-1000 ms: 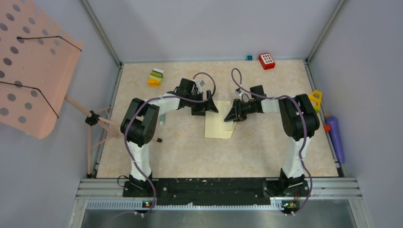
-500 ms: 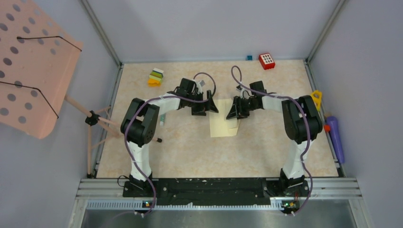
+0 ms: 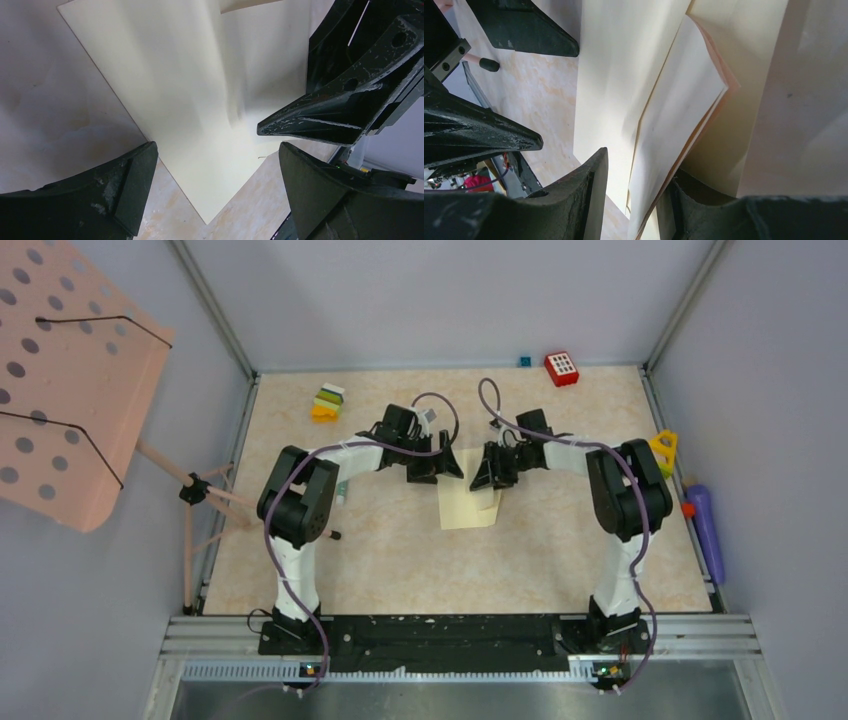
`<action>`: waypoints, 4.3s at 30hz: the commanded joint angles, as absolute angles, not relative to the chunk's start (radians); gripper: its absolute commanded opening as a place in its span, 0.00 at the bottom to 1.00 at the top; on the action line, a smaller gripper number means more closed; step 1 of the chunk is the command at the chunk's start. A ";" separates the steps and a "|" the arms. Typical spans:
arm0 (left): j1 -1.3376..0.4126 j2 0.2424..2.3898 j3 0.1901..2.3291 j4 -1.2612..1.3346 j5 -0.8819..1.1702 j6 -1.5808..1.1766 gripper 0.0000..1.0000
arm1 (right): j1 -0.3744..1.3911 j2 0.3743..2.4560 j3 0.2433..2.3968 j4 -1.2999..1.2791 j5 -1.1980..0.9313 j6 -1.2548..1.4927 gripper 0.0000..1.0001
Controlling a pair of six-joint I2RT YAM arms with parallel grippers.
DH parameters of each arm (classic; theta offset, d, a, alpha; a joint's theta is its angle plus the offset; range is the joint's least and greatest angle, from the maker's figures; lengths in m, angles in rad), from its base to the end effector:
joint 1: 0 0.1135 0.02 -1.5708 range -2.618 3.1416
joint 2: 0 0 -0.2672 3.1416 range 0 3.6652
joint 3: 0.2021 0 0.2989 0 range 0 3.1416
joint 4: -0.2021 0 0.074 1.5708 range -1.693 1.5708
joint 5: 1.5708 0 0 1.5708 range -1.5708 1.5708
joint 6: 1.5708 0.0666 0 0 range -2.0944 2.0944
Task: Place the letter into the envelope and seal it
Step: Place the letter in the envelope.
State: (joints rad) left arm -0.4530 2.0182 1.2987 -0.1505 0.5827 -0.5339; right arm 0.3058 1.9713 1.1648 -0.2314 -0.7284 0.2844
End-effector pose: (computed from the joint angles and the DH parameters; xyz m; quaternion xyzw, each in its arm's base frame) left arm 0.4146 -0.2426 0.1075 0.0621 0.9029 -0.3934 0.1618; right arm 0.3995 0.1726 0.0832 -0.1034 0.9004 0.4003 0.1355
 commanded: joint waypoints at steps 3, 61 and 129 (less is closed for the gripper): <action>-0.468 2.100 1.264 -0.227 0.544 -0.527 0.98 | 0.341 2.000 1.194 -0.225 -0.707 0.283 0.39; -0.403 1.969 1.137 0.226 0.923 -0.752 0.95 | 0.330 2.001 1.308 -0.456 -0.632 0.152 0.44; -0.472 2.062 1.253 -0.146 0.623 -0.532 0.85 | 0.475 1.950 1.367 -0.483 -0.221 0.040 0.32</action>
